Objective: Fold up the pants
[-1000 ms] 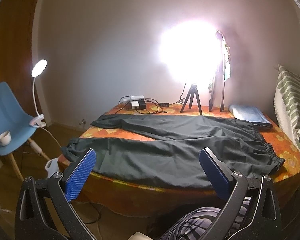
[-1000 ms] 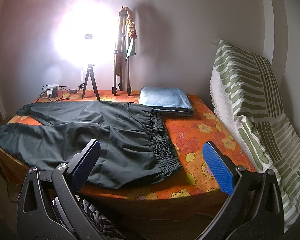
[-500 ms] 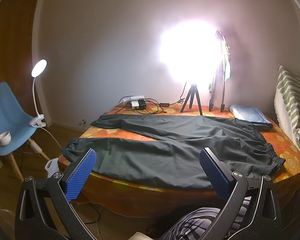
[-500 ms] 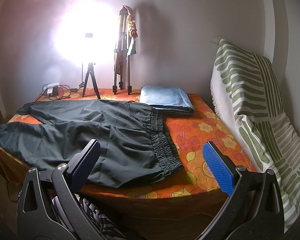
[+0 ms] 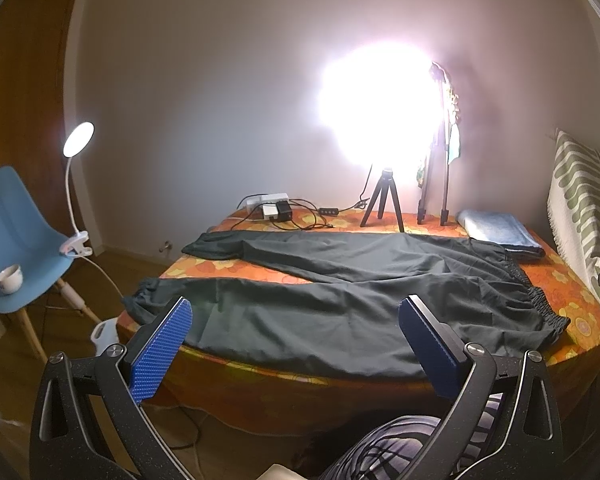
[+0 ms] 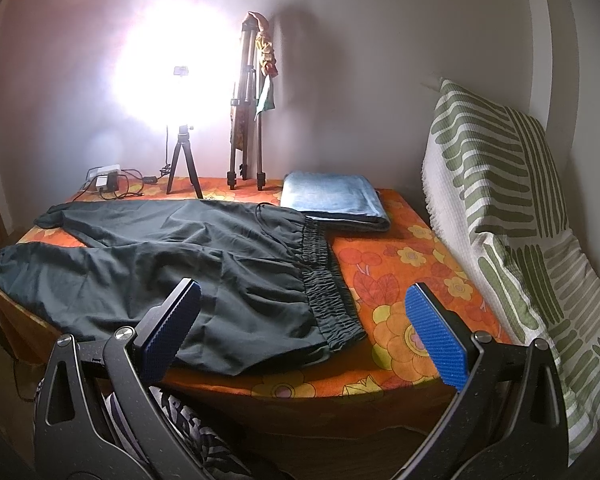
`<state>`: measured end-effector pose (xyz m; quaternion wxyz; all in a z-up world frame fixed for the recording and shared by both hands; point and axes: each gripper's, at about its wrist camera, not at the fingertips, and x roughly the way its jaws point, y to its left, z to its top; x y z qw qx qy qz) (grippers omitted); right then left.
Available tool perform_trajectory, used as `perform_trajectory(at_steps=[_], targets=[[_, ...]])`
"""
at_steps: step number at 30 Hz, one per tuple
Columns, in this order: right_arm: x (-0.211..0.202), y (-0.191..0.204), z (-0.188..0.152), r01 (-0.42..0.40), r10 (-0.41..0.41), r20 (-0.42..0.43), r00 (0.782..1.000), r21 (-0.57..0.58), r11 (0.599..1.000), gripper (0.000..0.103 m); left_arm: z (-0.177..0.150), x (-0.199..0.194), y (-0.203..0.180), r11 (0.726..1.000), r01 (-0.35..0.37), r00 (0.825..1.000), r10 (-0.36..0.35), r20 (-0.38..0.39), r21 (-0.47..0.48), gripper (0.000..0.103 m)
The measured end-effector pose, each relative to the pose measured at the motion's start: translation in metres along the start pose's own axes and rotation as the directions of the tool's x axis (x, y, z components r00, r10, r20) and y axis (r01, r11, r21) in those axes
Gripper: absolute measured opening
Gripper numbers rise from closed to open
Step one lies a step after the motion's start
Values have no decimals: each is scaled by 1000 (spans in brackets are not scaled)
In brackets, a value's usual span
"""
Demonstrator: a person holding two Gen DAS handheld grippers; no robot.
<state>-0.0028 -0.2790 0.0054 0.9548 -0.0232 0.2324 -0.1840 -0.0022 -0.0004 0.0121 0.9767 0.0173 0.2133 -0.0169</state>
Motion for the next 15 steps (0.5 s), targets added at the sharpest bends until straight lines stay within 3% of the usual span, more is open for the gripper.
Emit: perform_trajectory(at_steps=[15], targets=[[-10, 14, 10, -63, 63, 41, 997, -21, 998, 103, 5, -2, 9, 1000, -14, 1000, 14, 2, -6, 103]])
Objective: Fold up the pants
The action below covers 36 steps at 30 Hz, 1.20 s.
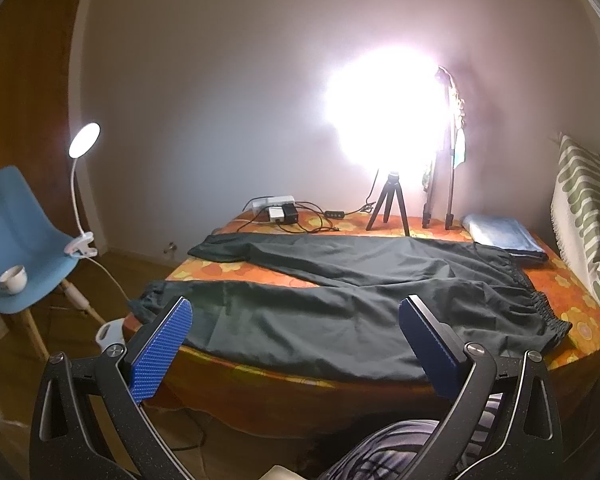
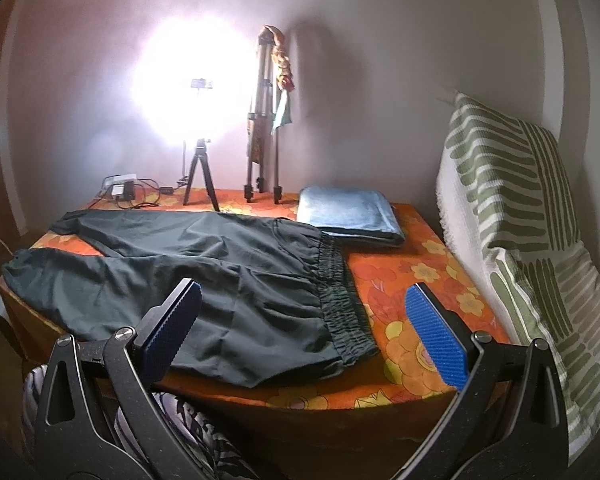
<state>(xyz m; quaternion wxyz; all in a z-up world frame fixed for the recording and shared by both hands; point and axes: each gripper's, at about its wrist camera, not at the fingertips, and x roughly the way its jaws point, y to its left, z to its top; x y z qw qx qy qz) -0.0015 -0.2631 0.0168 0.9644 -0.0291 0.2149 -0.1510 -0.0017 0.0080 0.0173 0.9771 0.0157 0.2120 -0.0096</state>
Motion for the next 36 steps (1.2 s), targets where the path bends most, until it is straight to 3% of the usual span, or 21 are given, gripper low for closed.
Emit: perform_trajectory(at_steps=[9, 17, 23, 27, 36], targets=[[18, 8, 30, -100, 101, 12, 995, -90, 991, 103, 9, 30, 43, 999, -51, 998, 51, -34, -12, 102], [61, 50, 75, -226, 239, 29, 971, -235, 945, 103, 27, 82, 95, 994, -106, 989, 106, -105, 5, 91], [125, 97, 111, -393, 393, -57, 918, -276, 877, 103, 44, 130, 125, 995, -92, 981, 85, -173, -34, 85], [179, 129, 124, -448, 427, -137, 894, -288, 846, 102, 55, 160, 133, 997, -74, 977, 65, -202, -34, 83], [318, 210, 122, -530, 402, -354, 844, -435, 728, 76, 71, 261, 139, 996, -7, 945, -23, -327, -91, 72]])
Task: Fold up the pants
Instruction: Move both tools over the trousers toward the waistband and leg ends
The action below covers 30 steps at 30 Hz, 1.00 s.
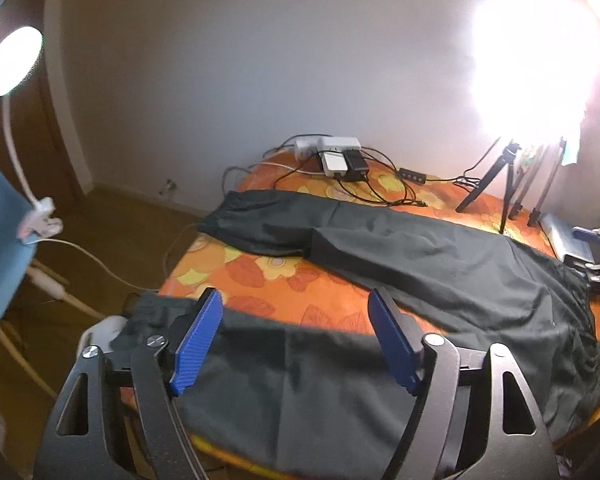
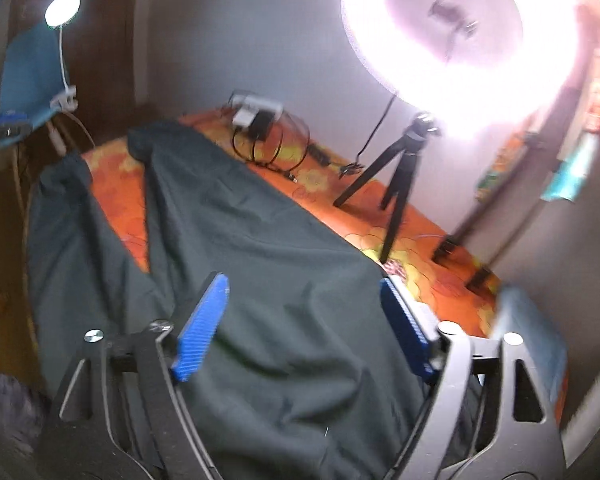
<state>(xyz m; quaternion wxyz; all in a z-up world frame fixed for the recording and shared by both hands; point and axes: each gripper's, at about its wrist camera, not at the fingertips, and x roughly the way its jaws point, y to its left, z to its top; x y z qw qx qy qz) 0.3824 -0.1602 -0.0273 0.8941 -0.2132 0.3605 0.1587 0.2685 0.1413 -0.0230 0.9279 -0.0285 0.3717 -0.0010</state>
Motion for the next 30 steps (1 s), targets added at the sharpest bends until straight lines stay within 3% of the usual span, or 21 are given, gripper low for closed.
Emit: perform_trajectory(at_steps=[2, 7, 13, 18, 21, 30], targets=[[28, -7, 11, -6, 6, -40, 999, -14, 1000, 70, 10, 16, 1, 1000, -7, 1000, 8, -8, 14, 71], [98, -25, 34, -97, 97, -114, 989, 7, 995, 70, 33, 58, 12, 1000, -17, 999, 18, -47, 21, 69], [172, -21, 39, -143, 131, -205, 970, -45, 989, 70, 57, 109, 29, 999, -26, 994, 29, -109, 28, 66], [201, -19, 37, -156, 134, -210, 968, -94, 983, 70, 78, 153, 51, 998, -46, 987, 39, -157, -41, 65], [213, -20, 38, -147, 121, -204, 971, -116, 982, 75, 85, 176, 57, 995, -50, 983, 33, -178, -87, 65], [234, -24, 47, -193, 164, -222, 961, -113, 975, 78, 93, 212, 61, 995, -47, 978, 28, -206, -92, 65]])
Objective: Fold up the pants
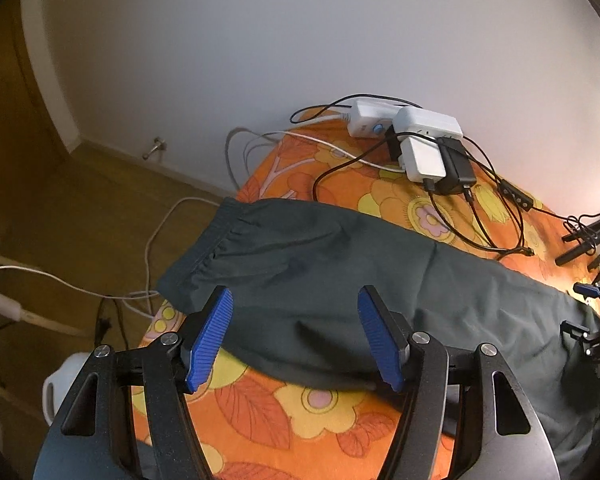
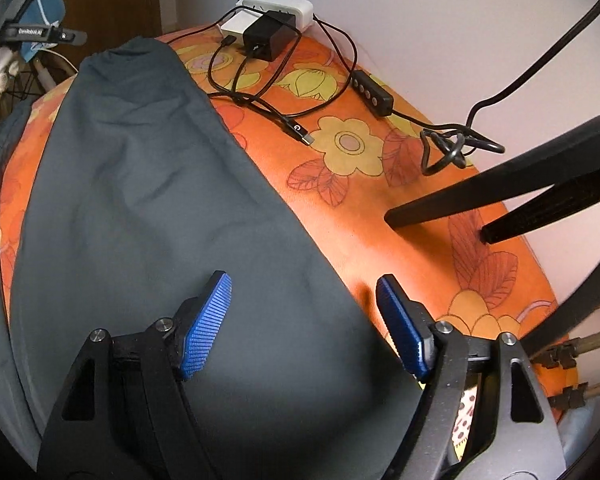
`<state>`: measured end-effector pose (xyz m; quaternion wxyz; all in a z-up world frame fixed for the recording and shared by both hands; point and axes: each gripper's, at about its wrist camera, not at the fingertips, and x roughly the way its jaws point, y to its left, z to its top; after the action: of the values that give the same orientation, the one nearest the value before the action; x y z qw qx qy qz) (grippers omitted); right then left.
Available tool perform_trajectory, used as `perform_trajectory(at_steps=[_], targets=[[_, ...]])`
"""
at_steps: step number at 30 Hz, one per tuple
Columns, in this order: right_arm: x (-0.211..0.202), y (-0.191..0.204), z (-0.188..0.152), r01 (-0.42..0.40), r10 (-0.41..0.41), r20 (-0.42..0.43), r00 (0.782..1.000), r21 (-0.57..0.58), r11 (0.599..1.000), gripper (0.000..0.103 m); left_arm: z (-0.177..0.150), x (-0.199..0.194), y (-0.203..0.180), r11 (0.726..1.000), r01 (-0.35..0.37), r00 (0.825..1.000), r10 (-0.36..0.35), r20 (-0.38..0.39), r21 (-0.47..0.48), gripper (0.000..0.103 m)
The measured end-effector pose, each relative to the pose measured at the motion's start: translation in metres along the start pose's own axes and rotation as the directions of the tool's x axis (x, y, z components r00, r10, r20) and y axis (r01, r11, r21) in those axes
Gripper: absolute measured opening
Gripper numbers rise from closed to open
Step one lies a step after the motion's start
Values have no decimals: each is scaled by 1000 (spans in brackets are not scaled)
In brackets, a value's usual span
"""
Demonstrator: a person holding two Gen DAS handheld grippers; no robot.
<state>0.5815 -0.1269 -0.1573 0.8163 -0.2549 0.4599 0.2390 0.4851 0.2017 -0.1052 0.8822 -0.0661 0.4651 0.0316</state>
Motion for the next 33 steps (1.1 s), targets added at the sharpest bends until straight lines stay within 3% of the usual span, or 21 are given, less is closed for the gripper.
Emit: perform_trajectory(at_steps=[6, 9, 12, 14, 17, 20, 25, 28, 30, 32, 33], targets=[[4, 1, 3, -58, 58, 1, 998, 30, 998, 75, 11, 2, 12, 999, -20, 1000, 20, 6, -34, 65], [2, 4, 2, -98, 98, 6, 995, 42, 994, 58, 21, 3, 22, 997, -8, 1000, 9, 10, -78, 65], [-3, 18, 1, -120, 120, 10, 993, 21, 993, 26, 32, 7, 35, 987, 25, 1000, -23, 11, -158, 65], [-5, 29, 1, -87, 87, -1, 996, -10, 996, 6, 38, 14, 39, 978, 48, 999, -49, -2, -204, 65], [-11, 42, 0, -76, 75, -4, 997, -23, 997, 3, 45, 27, 37, 973, 44, 998, -51, -26, -226, 65], [-32, 52, -3, -86, 87, 49, 995, -22, 996, 3, 46, 39, 33, 971, 43, 997, -55, -48, -236, 65], [-79, 79, -15, -110, 118, 135, 984, -65, 992, 2, 42, 59, 28, 964, 33, 993, -61, -99, -262, 65], [-82, 79, -17, -61, 75, 129, 989, -115, 992, 2, 38, 64, 23, 965, 37, 992, -67, -109, -259, 65], [-73, 62, -13, -39, 45, 103, 994, -63, 997, 10, 37, 65, 20, 968, 34, 992, -64, -110, -250, 65], [-58, 45, -9, -40, 42, 60, 997, -30, 999, 68, 37, 65, 16, 971, 29, 992, -56, -109, -237, 65], [-53, 39, -7, -9, 11, 71, 997, -27, 1000, 74, 37, 64, 14, 973, 30, 993, -56, -106, -230, 65]])
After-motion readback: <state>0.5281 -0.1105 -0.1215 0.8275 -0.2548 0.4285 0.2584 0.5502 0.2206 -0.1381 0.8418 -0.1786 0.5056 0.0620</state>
